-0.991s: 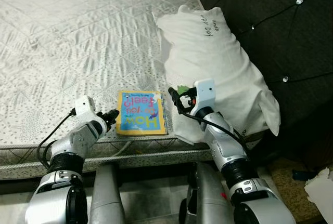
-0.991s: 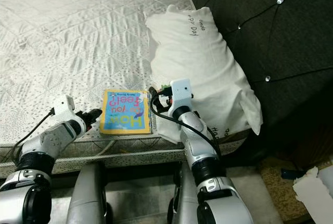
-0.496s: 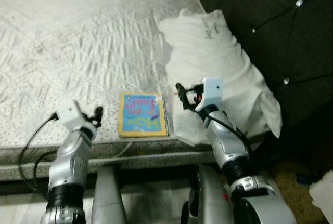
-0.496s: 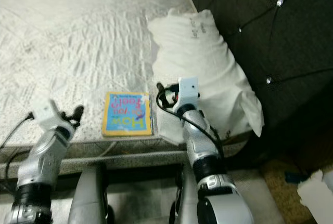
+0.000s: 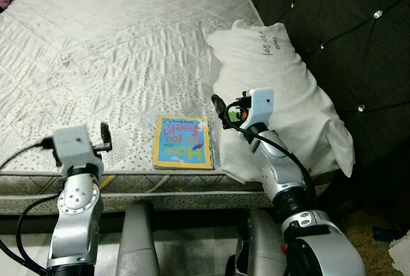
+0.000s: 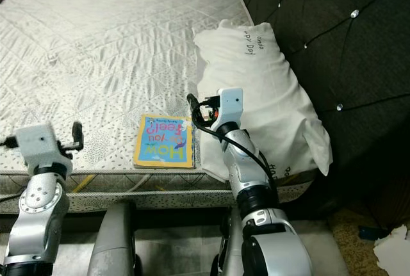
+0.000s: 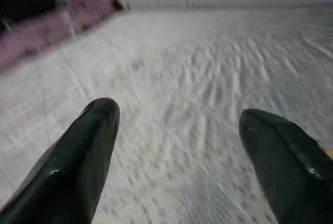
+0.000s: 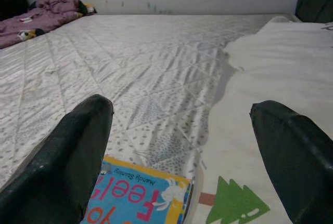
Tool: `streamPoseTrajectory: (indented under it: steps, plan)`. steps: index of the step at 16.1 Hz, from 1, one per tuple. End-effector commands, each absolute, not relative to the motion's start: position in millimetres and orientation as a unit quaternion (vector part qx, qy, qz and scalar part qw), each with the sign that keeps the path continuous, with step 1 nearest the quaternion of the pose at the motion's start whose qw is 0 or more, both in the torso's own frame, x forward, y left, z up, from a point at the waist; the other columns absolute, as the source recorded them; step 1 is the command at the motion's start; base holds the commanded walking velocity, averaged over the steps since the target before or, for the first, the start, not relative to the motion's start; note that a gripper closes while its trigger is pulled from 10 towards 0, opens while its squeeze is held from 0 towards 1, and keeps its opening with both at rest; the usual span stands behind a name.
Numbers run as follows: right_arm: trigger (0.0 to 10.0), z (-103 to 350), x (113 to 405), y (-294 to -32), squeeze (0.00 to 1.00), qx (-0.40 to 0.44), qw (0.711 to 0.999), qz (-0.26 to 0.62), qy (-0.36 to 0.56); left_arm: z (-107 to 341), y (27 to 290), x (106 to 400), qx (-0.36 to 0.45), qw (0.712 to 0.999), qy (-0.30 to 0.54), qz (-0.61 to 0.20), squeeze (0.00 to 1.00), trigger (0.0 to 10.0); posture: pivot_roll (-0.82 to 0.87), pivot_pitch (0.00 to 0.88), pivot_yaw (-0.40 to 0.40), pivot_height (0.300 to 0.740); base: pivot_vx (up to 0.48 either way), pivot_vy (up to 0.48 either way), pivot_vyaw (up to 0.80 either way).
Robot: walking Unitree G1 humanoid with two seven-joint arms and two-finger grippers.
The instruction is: Clean up the room
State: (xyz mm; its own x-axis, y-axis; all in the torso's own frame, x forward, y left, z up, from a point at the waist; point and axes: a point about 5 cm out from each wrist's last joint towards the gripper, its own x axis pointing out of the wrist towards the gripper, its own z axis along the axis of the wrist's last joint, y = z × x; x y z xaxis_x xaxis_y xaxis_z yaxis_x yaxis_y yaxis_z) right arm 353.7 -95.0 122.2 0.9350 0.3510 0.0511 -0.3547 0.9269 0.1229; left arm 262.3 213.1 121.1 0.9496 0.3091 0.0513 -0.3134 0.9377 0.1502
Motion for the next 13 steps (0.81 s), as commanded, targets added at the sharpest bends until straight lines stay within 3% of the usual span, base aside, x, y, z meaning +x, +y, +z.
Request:
streamPoseTrajectory:
  steps: [1,2,5,8,13]
  plan:
    - [10.0,130.4,355.6,-101.4,0.0,0.069,0.982,0.174,-0.032,133.8,206.5,261.4,0.107,0.98,-0.05,0.159,0.0,10.0,0.15,0.0,-0.064,0.595,0.0,0.0,0.0]
    - [10.0,128.4,353.5,-105.1,0.0,0.073,0.982,0.173,-0.029,135.9,197.1,260.5,0.118,0.984,-0.071,0.116,0.0,10.0,0.14,0.0,-0.064,0.615,0.0,0.0,0.0]
    - [10.0,128.4,351.6,-103.1,0.0,0.09,0.979,0.18,-0.032,136.8,180.3,263.9,0.048,0.996,-0.078,0.021,0.0,10.0,0.13,0.0,-0.044,0.655,0.0,0.0,0.0]
    - [10.0,137.6,353.5,-88.1,0.0,0.093,0.972,0.212,-0.046,144.8,182.1,273.0,0.069,0.993,-0.097,0.025,0.0,10.0,0.14,0.0,-0.056,0.69,0.0,0.0,0.0]
    - [10.0,140.3,353.6,-84.7,0.0,0.083,0.971,0.219,-0.048,141.5,186.5,274.4,0.024,0.994,-0.099,0.046,0.0,10.0,0.14,0.0,-0.073,0.74,0.0,0.0,0.0]
